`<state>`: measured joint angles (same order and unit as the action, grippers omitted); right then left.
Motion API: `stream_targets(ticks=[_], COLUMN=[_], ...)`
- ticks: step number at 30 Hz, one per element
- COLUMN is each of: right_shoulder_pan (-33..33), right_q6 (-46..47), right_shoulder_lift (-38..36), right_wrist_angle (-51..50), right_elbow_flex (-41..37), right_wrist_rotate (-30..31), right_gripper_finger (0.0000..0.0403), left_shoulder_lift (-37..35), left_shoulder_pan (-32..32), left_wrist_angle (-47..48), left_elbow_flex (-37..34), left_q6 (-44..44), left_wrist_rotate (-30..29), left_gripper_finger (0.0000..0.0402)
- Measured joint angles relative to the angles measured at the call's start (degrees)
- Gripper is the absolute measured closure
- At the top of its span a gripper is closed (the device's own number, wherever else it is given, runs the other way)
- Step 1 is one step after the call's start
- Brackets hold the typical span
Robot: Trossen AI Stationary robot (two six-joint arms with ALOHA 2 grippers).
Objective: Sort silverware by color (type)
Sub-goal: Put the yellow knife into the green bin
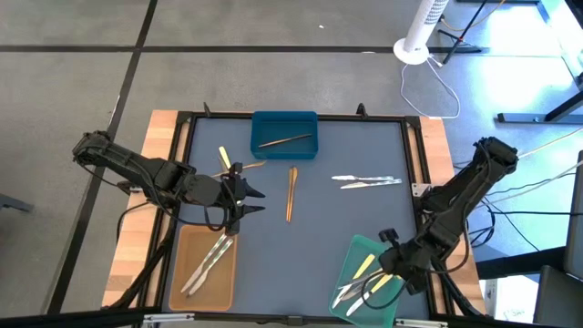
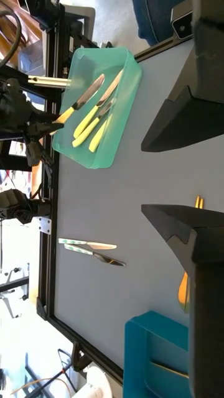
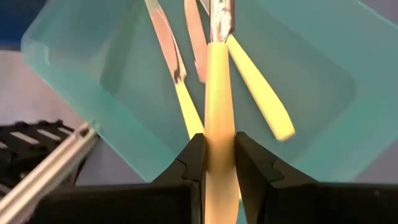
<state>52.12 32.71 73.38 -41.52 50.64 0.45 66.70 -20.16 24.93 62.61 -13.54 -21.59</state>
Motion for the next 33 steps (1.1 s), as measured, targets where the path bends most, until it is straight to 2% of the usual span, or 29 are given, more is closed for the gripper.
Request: stream_targets(ticks=[5, 33], right_shoulder_pan=[0.00, 0.00], right_q6=[-0.02, 0.00], right_shoulder_lift=[0.00, 0.00], right_wrist_angle=[6.25, 4.98], right_elbow_flex=[-2.59, -3.16], right_wrist_rotate=[0.00, 0.00], right_gripper_finger=[0.0352, 0.0351], left_shoulder_lift=[0.00, 0.00], left_shoulder_pan=[0.00, 0.00], left_wrist_angle=[-0.02, -0.02], left_elbow_flex=[0.00, 0.00], left_q6=[0.00, 0.00], left_wrist_rotate=[-0.01, 0.00], left_gripper_finger=[0.0260, 0.0260])
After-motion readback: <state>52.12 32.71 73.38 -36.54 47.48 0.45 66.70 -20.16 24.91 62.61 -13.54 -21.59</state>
